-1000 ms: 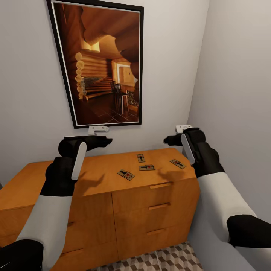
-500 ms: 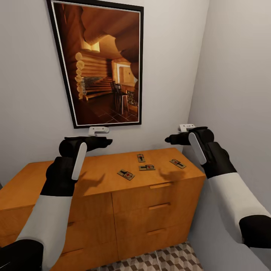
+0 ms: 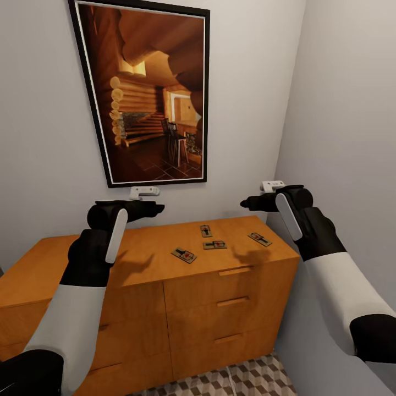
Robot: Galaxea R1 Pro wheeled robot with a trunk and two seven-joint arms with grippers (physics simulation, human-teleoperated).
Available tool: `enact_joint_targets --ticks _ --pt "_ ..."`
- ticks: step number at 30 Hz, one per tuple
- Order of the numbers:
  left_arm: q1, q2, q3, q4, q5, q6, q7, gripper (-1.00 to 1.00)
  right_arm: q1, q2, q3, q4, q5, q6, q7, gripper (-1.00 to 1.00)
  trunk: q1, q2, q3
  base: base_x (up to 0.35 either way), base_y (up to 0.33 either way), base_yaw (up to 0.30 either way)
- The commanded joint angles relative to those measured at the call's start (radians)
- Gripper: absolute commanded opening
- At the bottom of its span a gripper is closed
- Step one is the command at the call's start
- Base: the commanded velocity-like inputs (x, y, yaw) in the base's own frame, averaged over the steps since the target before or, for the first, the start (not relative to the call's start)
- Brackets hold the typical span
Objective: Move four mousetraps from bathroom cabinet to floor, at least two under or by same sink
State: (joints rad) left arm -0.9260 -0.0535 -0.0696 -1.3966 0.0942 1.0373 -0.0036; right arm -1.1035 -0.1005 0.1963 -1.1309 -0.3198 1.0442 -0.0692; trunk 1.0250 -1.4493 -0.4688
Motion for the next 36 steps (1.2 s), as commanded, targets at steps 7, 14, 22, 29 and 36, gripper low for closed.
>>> enact_joint_targets --ticks 7,14,22,29,36 --pt "-0.001 -0.001 0.001 0.01 0.006 0.005 0.002 1.0 -0.001 0.004 0.002 -0.001 -0.006 0.003 -0.011 1.0 0.0 -0.001 -0.001 0.0 0.0 0.0" --pt "-0.001 -0.002 0.001 0.032 0.006 0.005 0.002 1.0 -0.001 0.005 0.002 0.002 -0.001 0.003 -0.015 1.0 0.0 -0.001 -0.001 0.0 0.0 0.0" --pt "-0.001 -0.002 0.001 0.045 0.006 0.006 0.002 1.0 -0.001 0.006 0.004 0.021 0.004 0.003 -0.02 1.0 0.0 -0.001 -0.001 0.0 0.0 0.0" --pt "-0.001 -0.002 0.001 0.049 0.009 0.008 0.001 1.0 -0.001 0.006 0.016 0.03 0.009 0.003 -0.029 1.0 0.0 -0.001 -0.001 0.0 0.0 0.0" --pt "-0.001 -0.002 0.001 0.054 0.012 0.009 0.0 1.0 -0.001 0.002 0.02 0.03 0.011 0.003 -0.033 1.0 0.0 -0.001 -0.001 0.0 0.0 0.0"
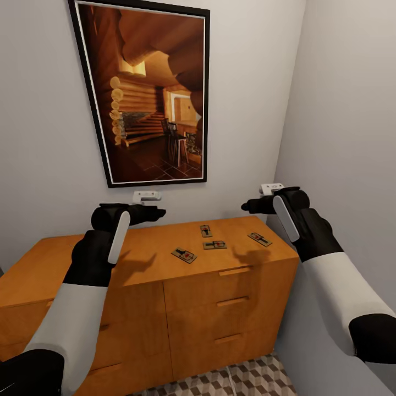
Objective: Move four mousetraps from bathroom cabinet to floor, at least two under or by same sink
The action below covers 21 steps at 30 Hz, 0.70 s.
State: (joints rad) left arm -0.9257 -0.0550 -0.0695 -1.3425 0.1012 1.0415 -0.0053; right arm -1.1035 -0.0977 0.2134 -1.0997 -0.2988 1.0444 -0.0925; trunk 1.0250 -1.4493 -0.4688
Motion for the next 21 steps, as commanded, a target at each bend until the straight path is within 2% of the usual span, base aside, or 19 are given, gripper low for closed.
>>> enact_joint_targets --ticks 1,13,21 --pt "-0.001 0.0 0.0 0.0 0.005 0.004 0.002 1.0 -0.001 -0.002 0.003 0.0 -0.01 0.003 -0.01 1.0 0.0 -0.001 -0.001 0.0 0.0 0.0" --pt "-0.001 -0.001 0.0 0.001 0.006 0.005 0.001 1.0 -0.001 -0.022 0.004 0.001 -0.013 0.003 -0.01 1.0 0.0 -0.001 -0.001 0.0 0.0 0.0" --pt "-0.001 -0.003 0.0 0.002 0.006 0.005 0.002 1.0 -0.001 -0.059 0.006 0.001 -0.016 0.003 -0.008 1.0 0.0 -0.001 -0.001 0.0 0.0 0.0"
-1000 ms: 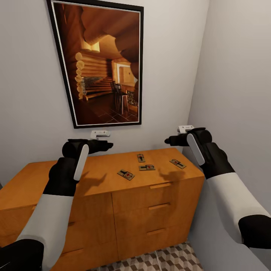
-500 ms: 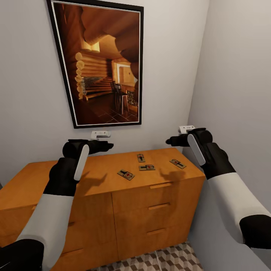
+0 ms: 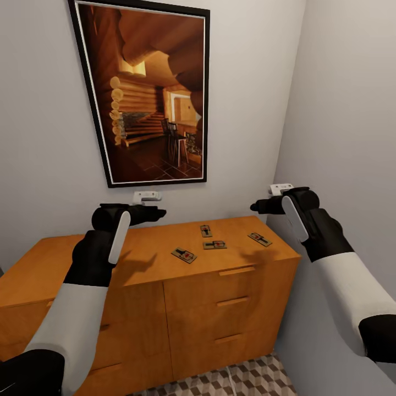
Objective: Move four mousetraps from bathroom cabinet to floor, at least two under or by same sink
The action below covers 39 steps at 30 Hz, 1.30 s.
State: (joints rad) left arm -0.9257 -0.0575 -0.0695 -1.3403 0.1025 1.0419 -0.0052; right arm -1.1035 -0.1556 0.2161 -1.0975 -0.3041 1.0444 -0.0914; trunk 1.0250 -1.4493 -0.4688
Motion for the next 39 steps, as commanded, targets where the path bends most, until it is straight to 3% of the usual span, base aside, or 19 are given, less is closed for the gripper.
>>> enact_joint_targets --ticks 1,30,39 --pt "-0.001 -0.001 0.0 0.0 0.005 0.004 0.001 1.0 -0.001 -0.004 0.003 -0.001 -0.011 0.003 -0.009 1.0 0.0 -0.001 -0.001 0.0 0.0 0.0" --pt "-0.001 -0.005 0.0 0.009 0.005 0.001 0.001 1.0 -0.001 -0.016 0.04 0.003 -0.013 0.003 -0.008 1.0 0.0 -0.001 -0.001 0.0 0.0 0.0" --pt "-0.001 -0.006 -0.001 0.008 0.005 0.001 0.001 1.0 -0.001 -0.017 0.042 0.079 -0.01 0.003 -0.011 1.0 0.0 -0.001 -0.001 0.0 0.0 0.0"
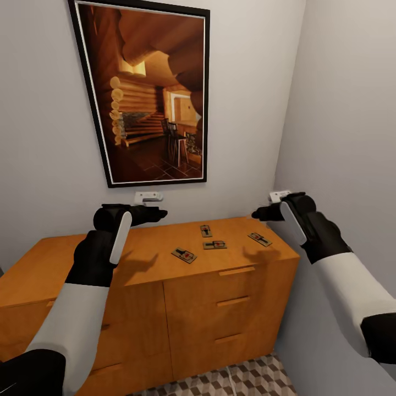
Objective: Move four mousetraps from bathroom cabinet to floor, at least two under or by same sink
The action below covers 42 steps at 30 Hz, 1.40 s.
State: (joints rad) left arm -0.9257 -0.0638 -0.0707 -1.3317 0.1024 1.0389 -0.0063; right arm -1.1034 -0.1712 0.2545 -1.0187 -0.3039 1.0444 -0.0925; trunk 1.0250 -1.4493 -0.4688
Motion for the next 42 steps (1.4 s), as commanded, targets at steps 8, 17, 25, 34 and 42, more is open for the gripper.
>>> enact_joint_targets --ticks 8,17,25,34,42 --pt "-0.001 -0.001 0.0 -0.001 0.005 0.004 0.002 1.0 -0.001 -0.003 0.004 0.105 0.008 0.003 -0.015 1.0 0.0 -0.001 -0.001 0.0 0.0 0.0" --pt "-0.001 -0.001 0.001 -0.001 0.004 0.004 0.002 1.0 -0.001 -0.004 0.006 0.135 0.012 0.003 -0.012 1.0 0.0 -0.001 -0.001 0.0 0.0 0.0" --pt "-0.001 0.0 0.001 -0.001 0.004 0.004 0.002 1.0 -0.001 -0.004 0.006 0.14 0.012 0.003 -0.012 1.0 0.0 -0.001 -0.001 0.0 0.0 0.0" --pt "-0.001 -0.001 0.001 0.0 0.003 0.004 0.002 1.0 -0.001 -0.004 0.007 0.141 0.012 0.003 -0.012 1.0 0.0 -0.001 -0.001 0.037 0.0 0.0" --pt "-0.001 -0.001 0.001 0.0 0.003 0.004 0.002 1.0 -0.001 -0.004 0.007 0.141 0.012 0.003 -0.012 1.0 0.0 -0.001 -0.001 0.134 0.0 0.0"
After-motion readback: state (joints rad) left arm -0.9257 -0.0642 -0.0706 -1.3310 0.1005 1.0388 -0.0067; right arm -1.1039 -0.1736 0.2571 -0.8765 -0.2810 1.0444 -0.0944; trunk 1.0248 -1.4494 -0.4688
